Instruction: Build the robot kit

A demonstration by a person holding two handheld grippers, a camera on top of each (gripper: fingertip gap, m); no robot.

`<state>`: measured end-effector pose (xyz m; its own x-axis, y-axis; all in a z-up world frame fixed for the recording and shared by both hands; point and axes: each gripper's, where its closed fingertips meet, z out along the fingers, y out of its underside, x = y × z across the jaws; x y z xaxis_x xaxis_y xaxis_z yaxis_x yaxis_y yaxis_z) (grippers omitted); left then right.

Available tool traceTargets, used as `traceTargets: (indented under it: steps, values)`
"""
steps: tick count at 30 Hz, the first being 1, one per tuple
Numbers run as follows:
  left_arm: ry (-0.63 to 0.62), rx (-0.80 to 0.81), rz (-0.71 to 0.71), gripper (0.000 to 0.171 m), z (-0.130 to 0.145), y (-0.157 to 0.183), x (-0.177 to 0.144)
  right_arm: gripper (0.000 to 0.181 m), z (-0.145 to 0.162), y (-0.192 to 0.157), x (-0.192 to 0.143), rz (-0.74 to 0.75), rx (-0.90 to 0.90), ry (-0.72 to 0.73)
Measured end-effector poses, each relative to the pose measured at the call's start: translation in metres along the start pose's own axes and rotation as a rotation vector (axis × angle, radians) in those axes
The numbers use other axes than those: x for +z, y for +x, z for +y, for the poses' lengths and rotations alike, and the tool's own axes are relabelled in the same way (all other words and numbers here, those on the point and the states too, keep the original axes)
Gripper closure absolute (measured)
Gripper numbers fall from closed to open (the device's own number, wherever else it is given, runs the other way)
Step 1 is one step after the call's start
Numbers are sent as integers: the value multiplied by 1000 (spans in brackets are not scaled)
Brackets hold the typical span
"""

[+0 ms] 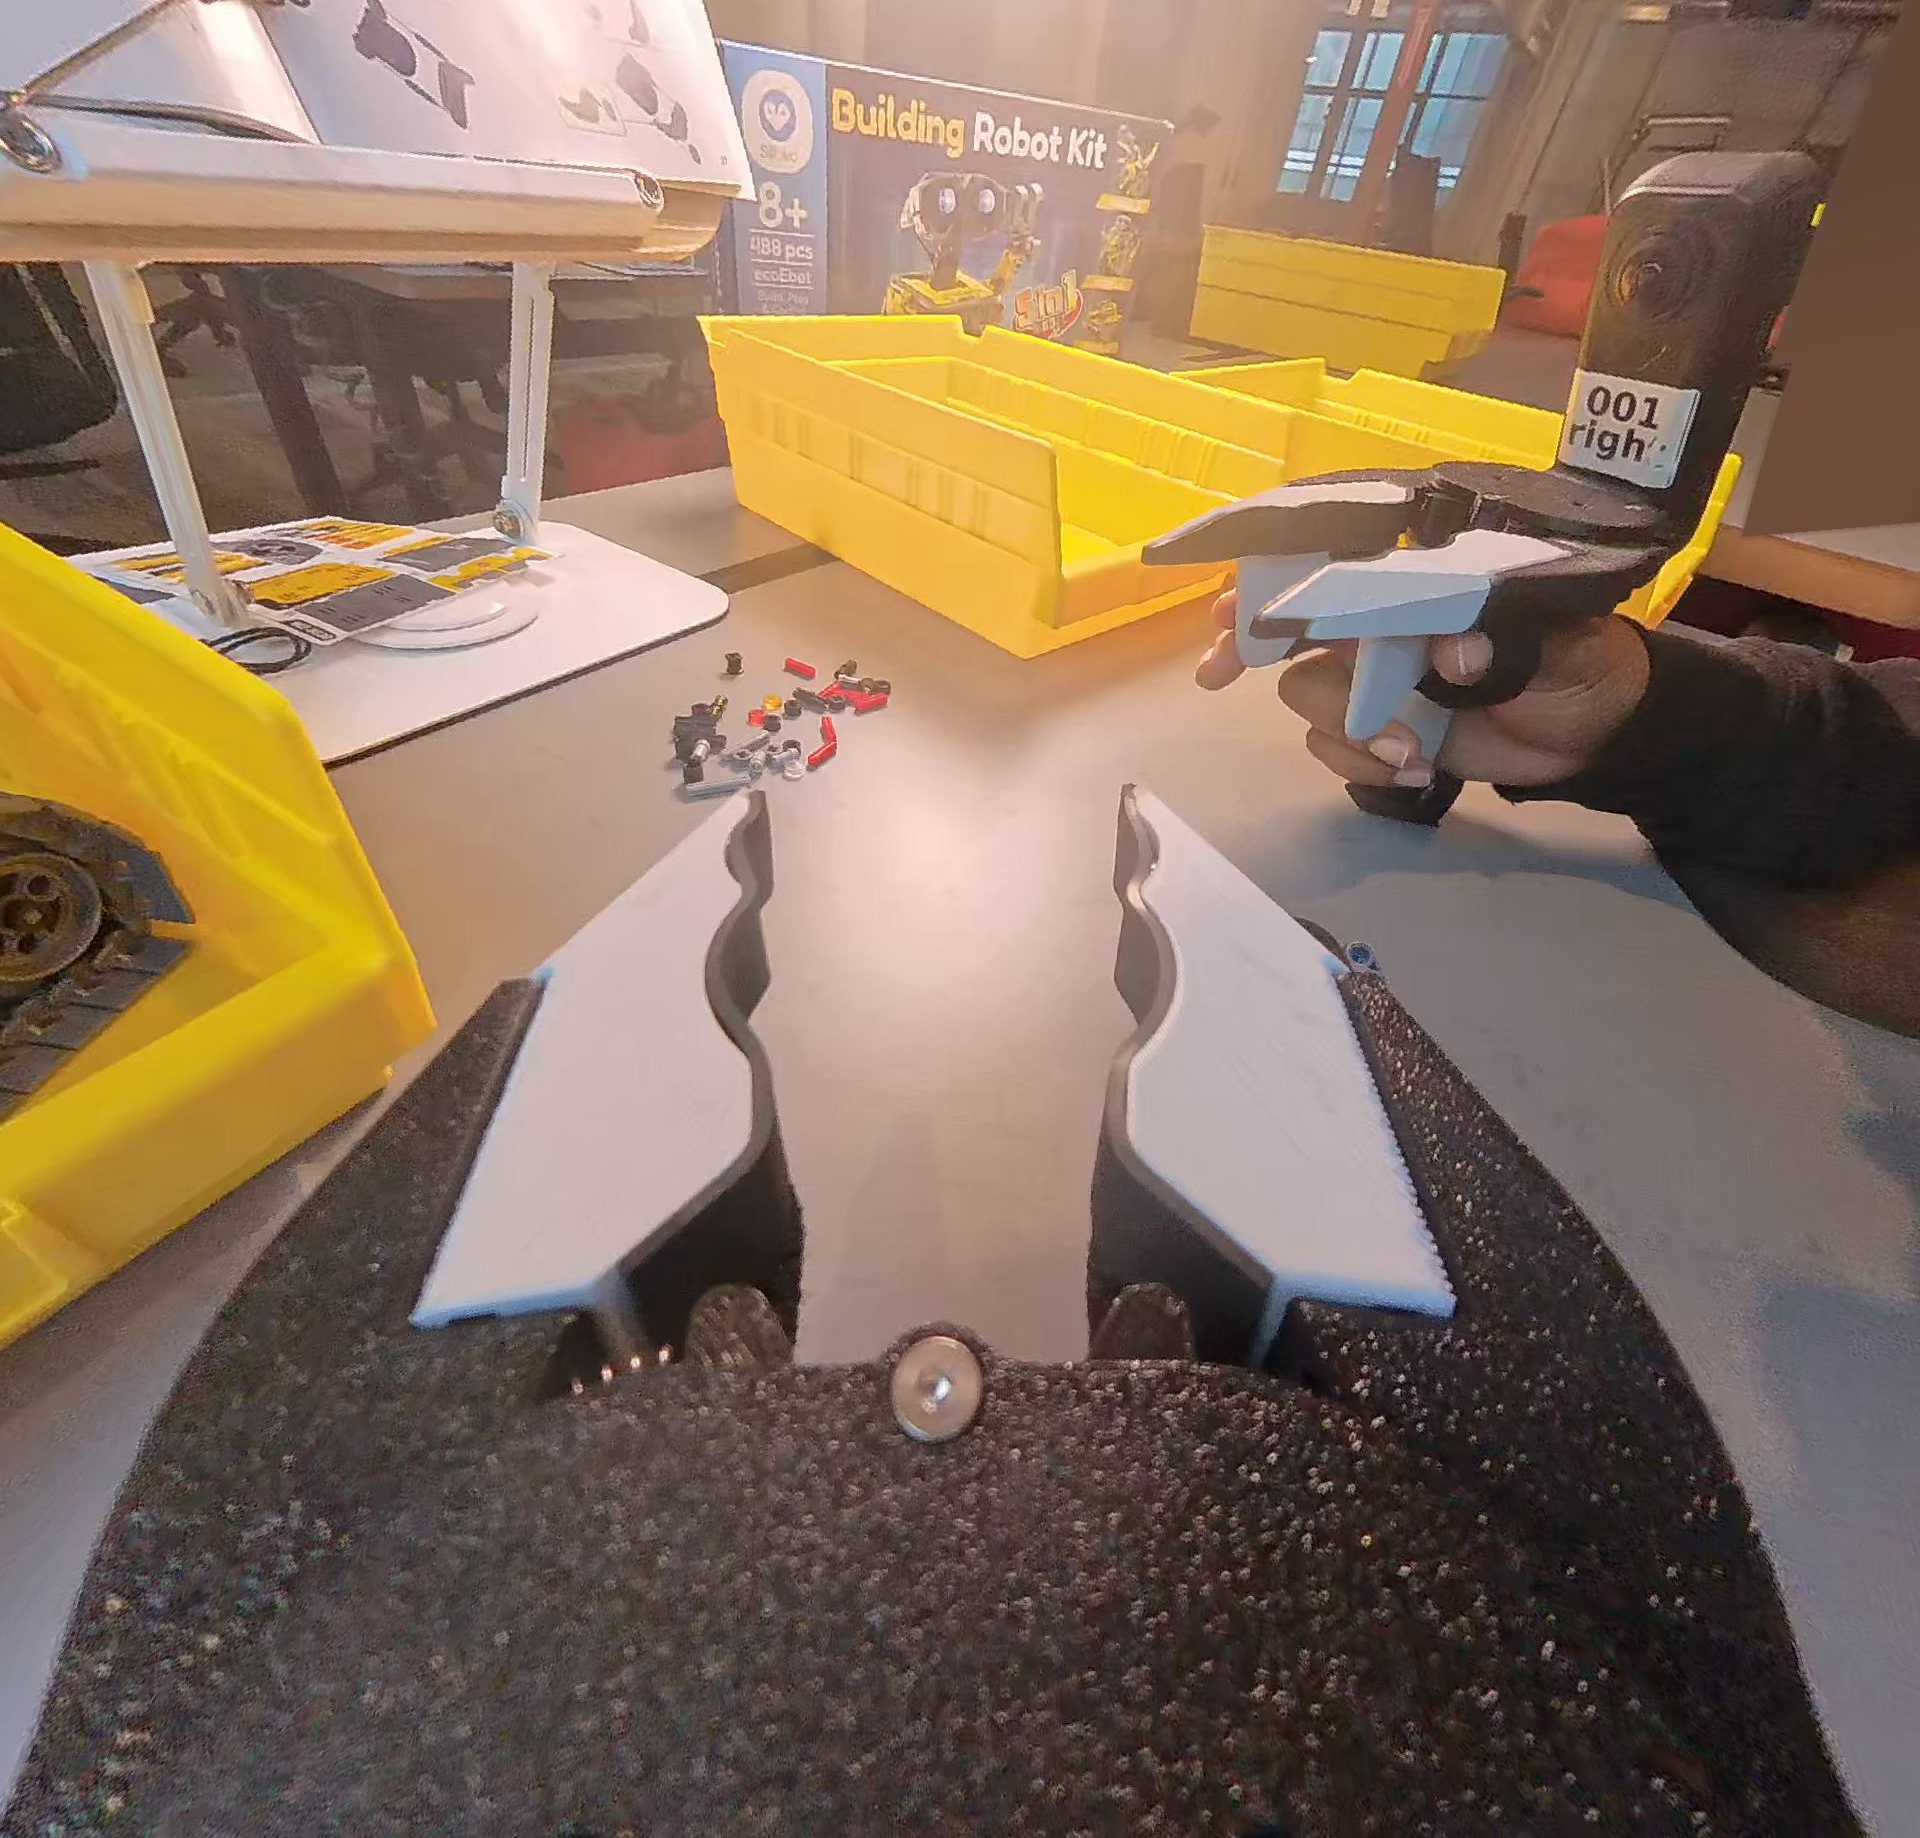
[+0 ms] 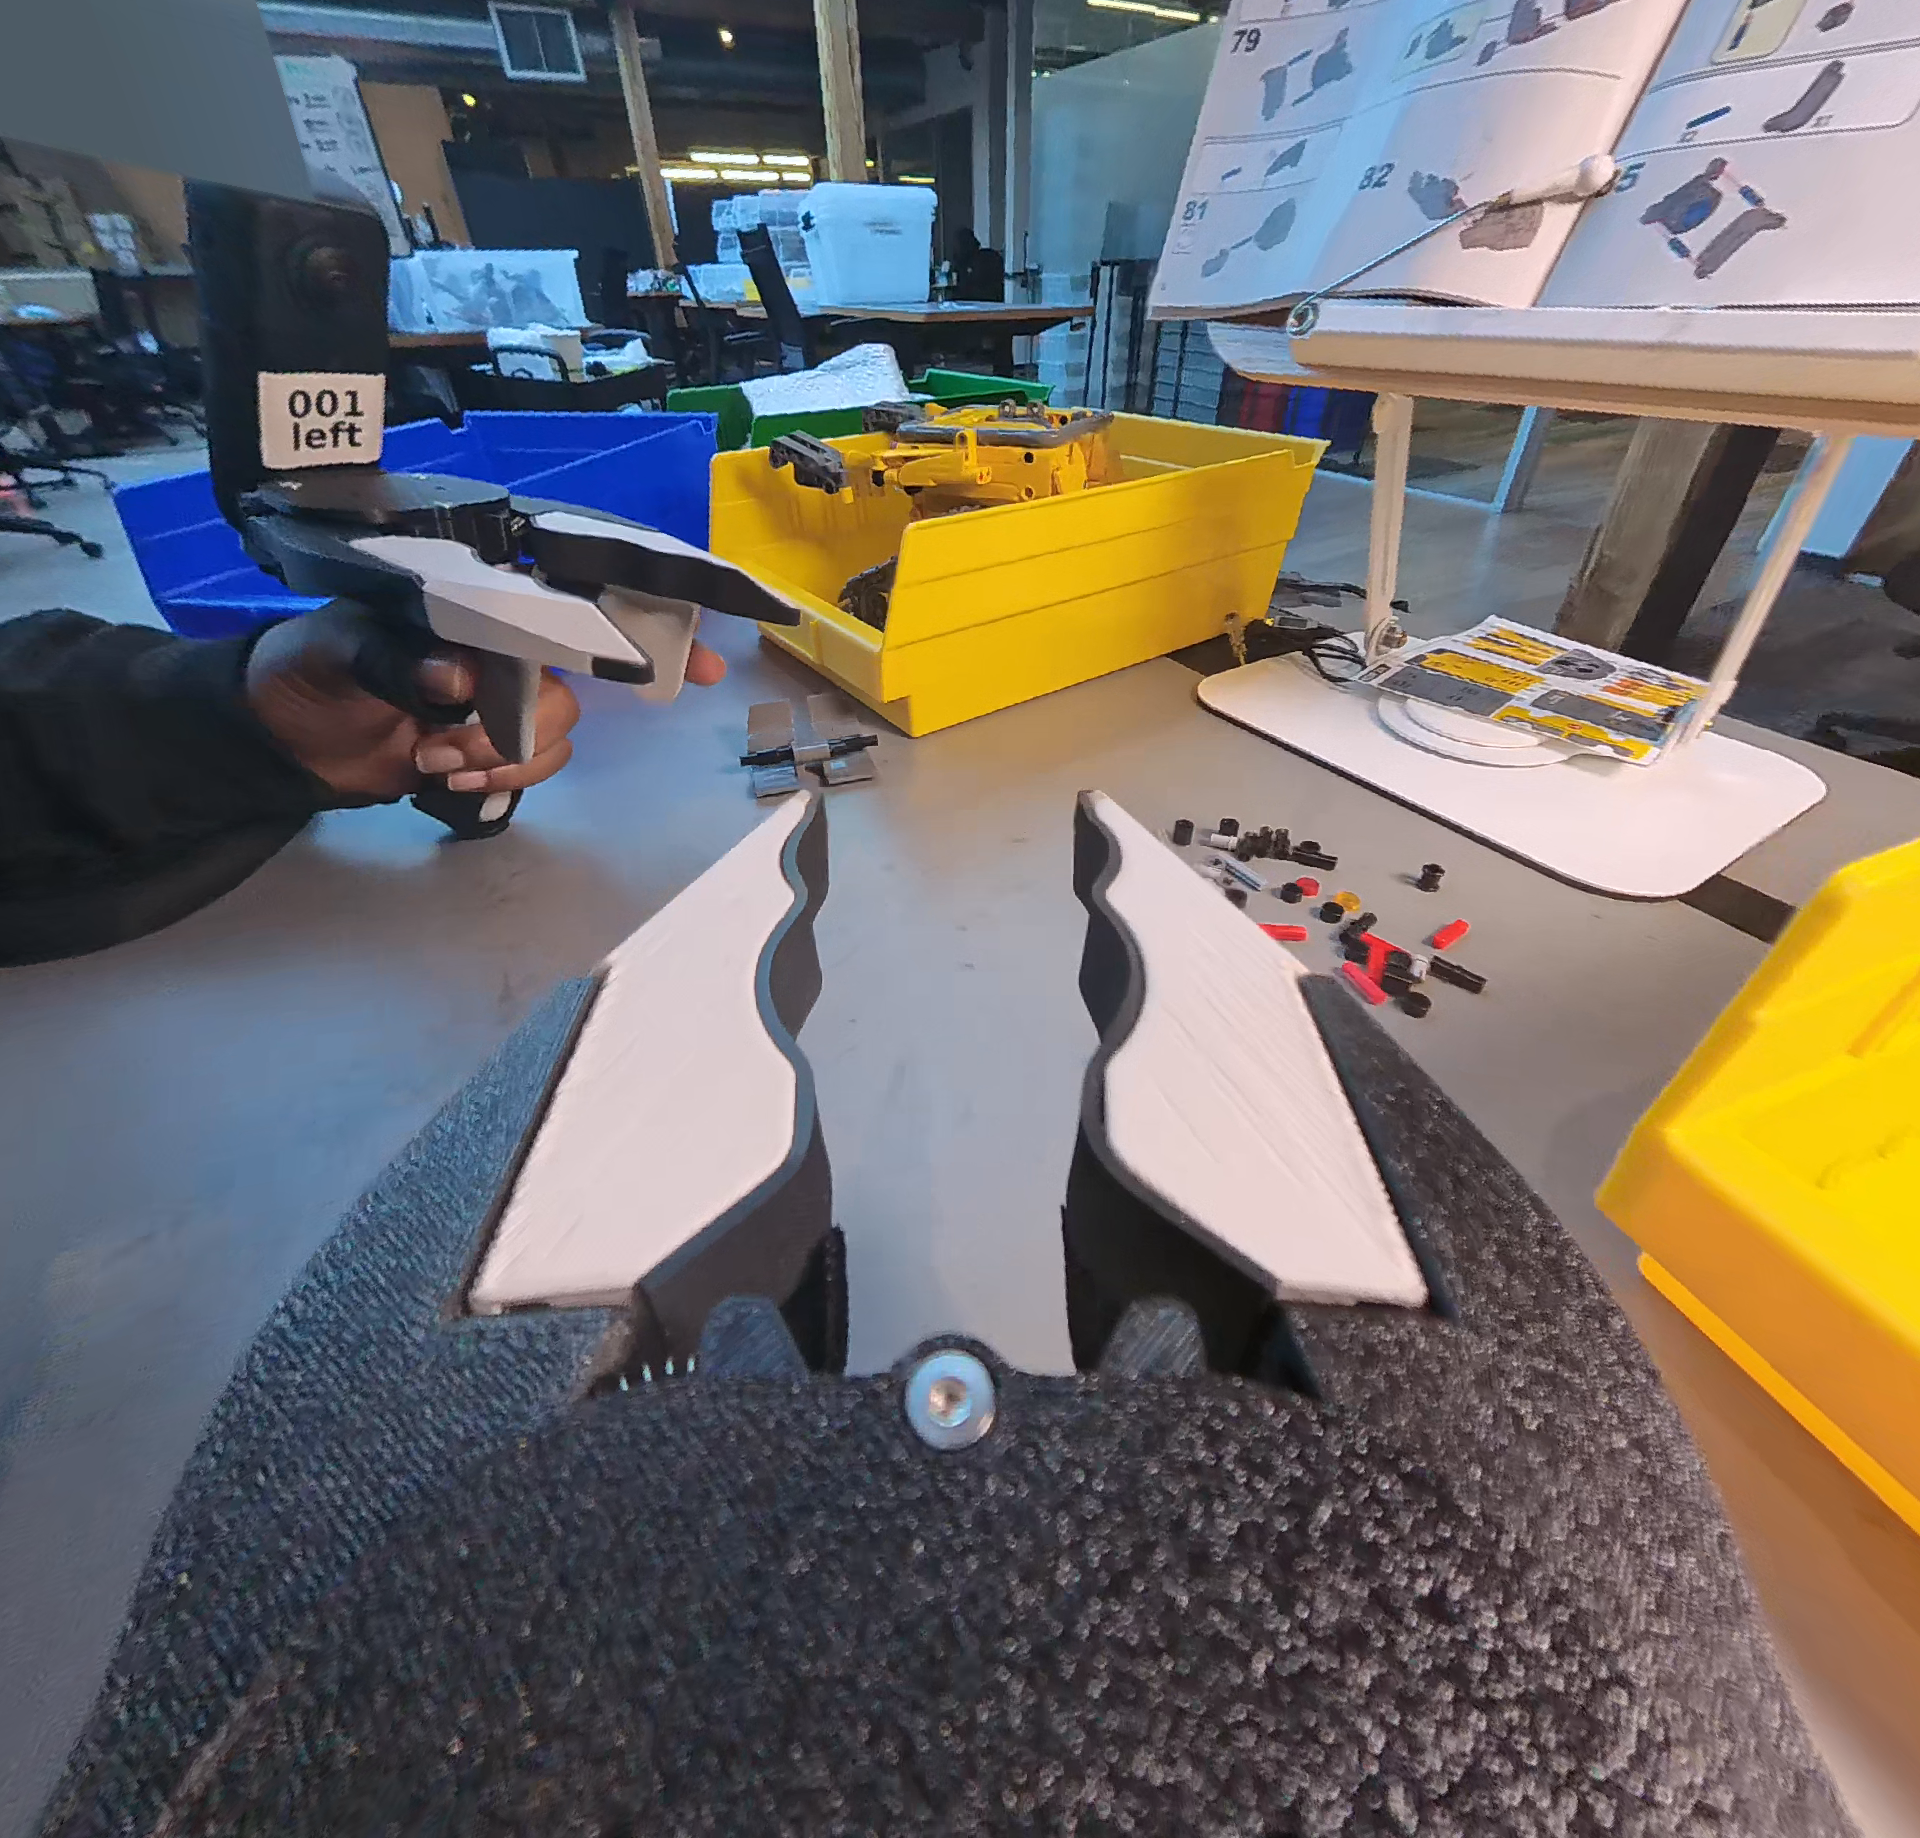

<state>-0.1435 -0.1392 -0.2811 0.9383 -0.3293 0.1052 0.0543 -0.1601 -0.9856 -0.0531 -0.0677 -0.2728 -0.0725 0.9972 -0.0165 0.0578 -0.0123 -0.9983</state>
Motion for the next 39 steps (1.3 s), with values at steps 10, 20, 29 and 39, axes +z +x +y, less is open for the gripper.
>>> traceTargets:
  steps: [10,20,29,39]
  values:
    - [-65,178,52,106,8,28,8,126,26,-53,-9,-319,3,-211]
    - [-183,318,76,107,26,42,9,118,93,-81,7,-267,-304,-601]
    - [-186,-141,367,107,22,76,5,133,34,-87,19,-129,-748,-276]
    - [-193,-310,502,127,20,99,5,133,16,-99,22,-28,-1078,-229]
